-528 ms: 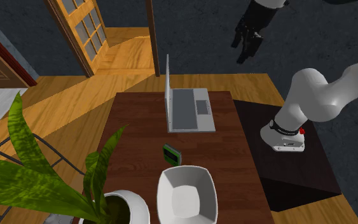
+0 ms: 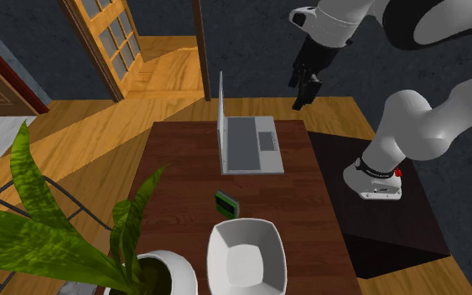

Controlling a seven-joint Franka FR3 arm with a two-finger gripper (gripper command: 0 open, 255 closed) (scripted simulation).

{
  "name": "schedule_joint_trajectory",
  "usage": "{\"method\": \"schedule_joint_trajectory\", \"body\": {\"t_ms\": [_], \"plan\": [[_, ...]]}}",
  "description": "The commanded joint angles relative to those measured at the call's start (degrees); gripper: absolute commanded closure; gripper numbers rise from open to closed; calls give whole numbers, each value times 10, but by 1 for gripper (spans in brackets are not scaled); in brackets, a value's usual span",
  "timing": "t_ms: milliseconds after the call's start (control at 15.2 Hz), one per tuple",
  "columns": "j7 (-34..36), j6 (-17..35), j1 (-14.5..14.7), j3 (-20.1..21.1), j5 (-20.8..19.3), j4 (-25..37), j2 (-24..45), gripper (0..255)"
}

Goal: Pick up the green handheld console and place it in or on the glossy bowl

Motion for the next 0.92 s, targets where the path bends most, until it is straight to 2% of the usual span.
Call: {"method": "schedule_joint_trajectory", "body": {"t_ms": [0, 462, 858], "plan": [[24, 33, 0, 19, 6, -6, 26, 0], [112, 141, -6, 91, 9, -3, 141, 0], [204, 222, -23, 152, -27, 32, 264, 0]]}}
